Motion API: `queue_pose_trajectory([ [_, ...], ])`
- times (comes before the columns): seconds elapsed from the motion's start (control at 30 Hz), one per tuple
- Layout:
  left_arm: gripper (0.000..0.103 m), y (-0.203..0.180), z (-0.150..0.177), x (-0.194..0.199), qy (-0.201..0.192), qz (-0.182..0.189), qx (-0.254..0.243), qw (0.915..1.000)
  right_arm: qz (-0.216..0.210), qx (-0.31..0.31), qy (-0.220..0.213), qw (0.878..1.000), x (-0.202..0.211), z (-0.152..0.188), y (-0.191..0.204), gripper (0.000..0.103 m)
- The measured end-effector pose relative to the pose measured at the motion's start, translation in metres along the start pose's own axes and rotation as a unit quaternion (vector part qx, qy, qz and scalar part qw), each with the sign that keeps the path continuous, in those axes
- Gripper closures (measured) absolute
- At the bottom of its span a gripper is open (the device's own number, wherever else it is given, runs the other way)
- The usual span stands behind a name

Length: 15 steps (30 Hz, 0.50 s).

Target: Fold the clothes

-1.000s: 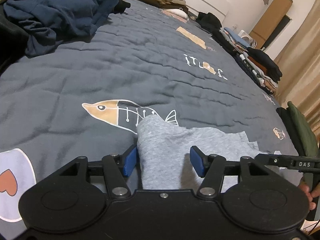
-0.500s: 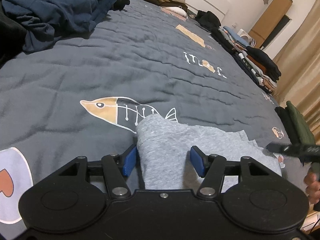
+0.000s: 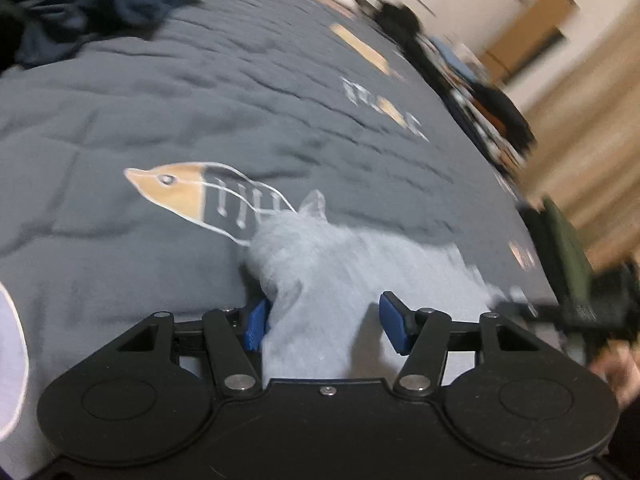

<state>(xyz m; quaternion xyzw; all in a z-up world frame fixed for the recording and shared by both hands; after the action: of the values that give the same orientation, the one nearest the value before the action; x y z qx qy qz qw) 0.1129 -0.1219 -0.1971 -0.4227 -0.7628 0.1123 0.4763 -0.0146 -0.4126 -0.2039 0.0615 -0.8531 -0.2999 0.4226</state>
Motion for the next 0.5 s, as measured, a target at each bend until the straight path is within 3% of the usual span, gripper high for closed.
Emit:
queue_pose_trajectory([
  [0.27, 0.047, 0.007, -0.003, -0.015, -0.016, 0.025, 0.041, 0.9987, -0.016, -0.024, -0.002, 1.000, -0.001, -0.002, -0.004, 0.029],
  [0.33, 0.055, 0.009, -0.008, -0.018, -0.018, 0.035, 0.056, 0.9976, -0.014, -0.013, -0.006, 1.000, -0.003, -0.002, 0.000, 0.028],
  [0.37, 0.072, 0.010, -0.010, -0.019, -0.019, 0.040, 0.065, 0.9969, -0.020, -0.014, -0.008, 1.000, -0.003, -0.002, 0.000, 0.028],
  [0.43, 0.084, 0.007, -0.011, -0.018, -0.023, 0.041, 0.058, 0.9972, -0.035, -0.023, -0.011, 0.999, -0.004, -0.003, 0.000, 0.039],
  [0.47, 0.089, 0.002, -0.012, -0.016, -0.028, 0.039, 0.039, 0.9981, -0.040, -0.029, -0.009, 0.999, -0.006, -0.003, 0.001, 0.066],
  [0.5, 0.091, -0.004, -0.013, -0.013, -0.033, 0.037, 0.022, 0.9985, -0.044, -0.035, -0.006, 0.998, -0.008, -0.004, 0.002, 0.083],
])
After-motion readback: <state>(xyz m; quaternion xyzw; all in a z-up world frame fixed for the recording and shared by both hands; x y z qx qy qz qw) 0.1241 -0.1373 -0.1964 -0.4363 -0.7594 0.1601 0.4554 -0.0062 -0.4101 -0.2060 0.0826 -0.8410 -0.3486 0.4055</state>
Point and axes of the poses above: each gripper's, at about its wrist camera, not at the fingertips, and x roughly against the way its jaws point, y to its left, z to its underside, the point moved 6 cm from there along -x, roughly the way its jaws point, and after that the axes turned 1 degree about z, right-handed, at the moved point
